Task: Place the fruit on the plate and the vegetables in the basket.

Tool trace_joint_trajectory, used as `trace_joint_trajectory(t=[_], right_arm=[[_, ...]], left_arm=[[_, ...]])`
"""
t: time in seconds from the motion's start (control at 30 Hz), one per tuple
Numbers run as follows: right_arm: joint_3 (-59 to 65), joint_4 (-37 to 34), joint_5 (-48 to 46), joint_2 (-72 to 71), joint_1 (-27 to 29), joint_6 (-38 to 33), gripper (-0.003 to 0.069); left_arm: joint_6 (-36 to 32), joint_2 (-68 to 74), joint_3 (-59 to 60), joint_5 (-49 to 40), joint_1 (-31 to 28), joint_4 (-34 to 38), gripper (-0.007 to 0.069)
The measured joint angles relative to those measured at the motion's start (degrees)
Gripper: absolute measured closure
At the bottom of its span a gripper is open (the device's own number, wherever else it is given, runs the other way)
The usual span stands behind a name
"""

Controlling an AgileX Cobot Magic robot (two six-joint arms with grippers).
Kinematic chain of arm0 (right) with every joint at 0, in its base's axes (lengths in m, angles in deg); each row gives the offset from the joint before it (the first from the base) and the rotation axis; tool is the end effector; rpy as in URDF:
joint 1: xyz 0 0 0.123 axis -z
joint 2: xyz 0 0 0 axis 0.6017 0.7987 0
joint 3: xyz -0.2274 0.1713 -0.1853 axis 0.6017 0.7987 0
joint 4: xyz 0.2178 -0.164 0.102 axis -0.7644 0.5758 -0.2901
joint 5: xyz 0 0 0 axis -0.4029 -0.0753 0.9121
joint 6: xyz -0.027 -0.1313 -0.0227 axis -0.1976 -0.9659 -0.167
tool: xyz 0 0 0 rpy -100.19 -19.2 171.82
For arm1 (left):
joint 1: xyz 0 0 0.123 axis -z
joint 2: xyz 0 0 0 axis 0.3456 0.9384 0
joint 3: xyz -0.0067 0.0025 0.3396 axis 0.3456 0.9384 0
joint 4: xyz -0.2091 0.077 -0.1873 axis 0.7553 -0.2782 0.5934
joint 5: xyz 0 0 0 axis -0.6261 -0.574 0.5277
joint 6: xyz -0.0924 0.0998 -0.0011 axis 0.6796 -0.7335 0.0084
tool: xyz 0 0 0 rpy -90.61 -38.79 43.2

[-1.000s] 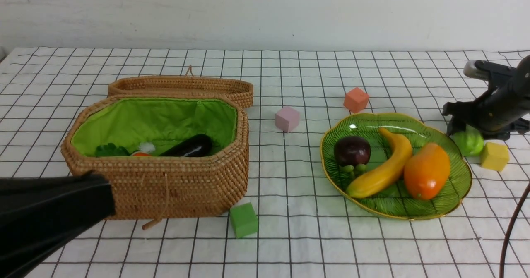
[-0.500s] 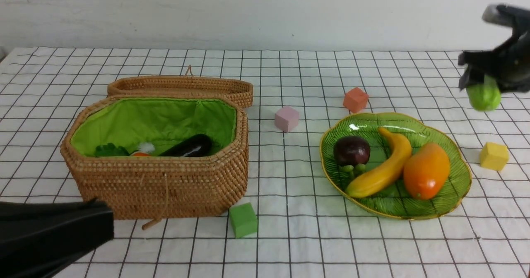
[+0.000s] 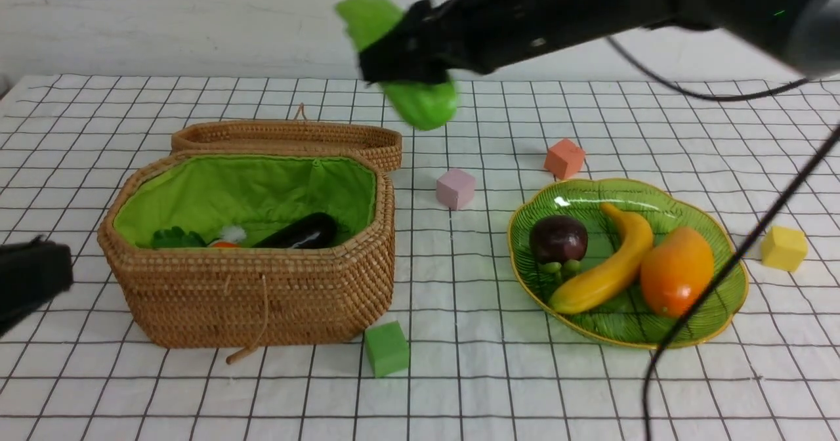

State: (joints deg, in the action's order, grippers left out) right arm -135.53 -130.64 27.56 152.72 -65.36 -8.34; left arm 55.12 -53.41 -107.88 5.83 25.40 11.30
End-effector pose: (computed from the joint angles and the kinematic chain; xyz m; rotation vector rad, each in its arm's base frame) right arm 0.4564 0.3337 0.3869 -0.8695 1.8554 0.9169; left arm 0.1125 -0.0557 0.3890 0.3357 1.8325 -0.4093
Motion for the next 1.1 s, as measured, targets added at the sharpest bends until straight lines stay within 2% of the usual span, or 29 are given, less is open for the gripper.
trace_joint_trajectory(t=[0.1, 0.2, 0.27, 0.37, 0.43, 0.57, 0.67, 0.73, 0.8, 0.87, 0.9, 0.97, 1.03, 1.1], right_arm=[[0.0, -0.4, 6.8, 3.3, -4.3, -4.9, 0.0193], [0.1, -0.9, 12.4, 6.4, -8.0, -8.4, 0.0192], [0.1, -1.3, 14.4, 7.2, -9.2, -9.0, 0.0167], [0.1, -1.5, 16.3, 7.6, -10.2, -9.3, 0.0043], [0.1, -1.6, 16.5, 7.5, -10.2, -9.4, -0.0003], [0.2, -1.4, 13.6, 5.7, -9.5, -9.3, -0.0009], [0.2, 0.3, 7.2, 1.7, -8.1, -5.2, 0.0054], [0.2, 4.2, 0.7, -2.3, -6.7, 1.7, 0.0135], [0.2, 9.7, -5.0, -6.2, -5.1, 9.7, 0.0235], [0.0, 17.3, -12.9, -10.2, -3.5, 19.4, 0.0380], [0.0, 20.6, -15.7, -11.7, -3.0, 21.6, 0.0422], [0.0, 29.1, -22.7, -14.7, -2.3, 27.3, 0.0569], [0.2, 35.8, -28.3, -17.2, -2.2, 31.3, 0.0655], [0.5, 38.2, -29.2, -18.3, -2.2, 33.0, 0.0664]], left_arm=[[4.4, 0.0, 0.0, -1.6, 0.0, -3.6, 0.0637], [6.0, 0.0, 0.0, -3.3, 0.0, -4.7, 0.0637], [6.2, 0.0, 0.0, -4.0, 0.0, -4.7, 0.0637], [6.3, 0.0, 0.0, -4.6, 0.0, -4.7, 0.0637], [6.3, 0.0, 0.0, -4.6, 0.0, -4.7, 0.0637], [6.3, 0.0, 0.0, -4.7, 0.0, -4.6, 0.0637], [6.3, 0.0, 0.0, -4.8, 0.0, -4.1, 0.0637], [6.3, 0.0, 0.0, -4.6, 0.0, -3.8, 0.0637], [6.3, -0.3, 0.0, -4.1, 0.0, -3.6, 0.0637], [6.3, -1.7, 0.1, -3.3, 0.0, -3.3, 0.0637], [6.3, -2.4, 0.3, -2.7, 0.0, -3.3, 0.0637], [6.3, -5.9, 1.8, -0.6, 0.0, -3.2, 0.0637], [6.3, -10.4, 4.6, 2.3, 0.0, -3.2, 0.0637], [6.4, -12.5, 6.2, 3.8, 0.0, -3.1, 0.0637]])
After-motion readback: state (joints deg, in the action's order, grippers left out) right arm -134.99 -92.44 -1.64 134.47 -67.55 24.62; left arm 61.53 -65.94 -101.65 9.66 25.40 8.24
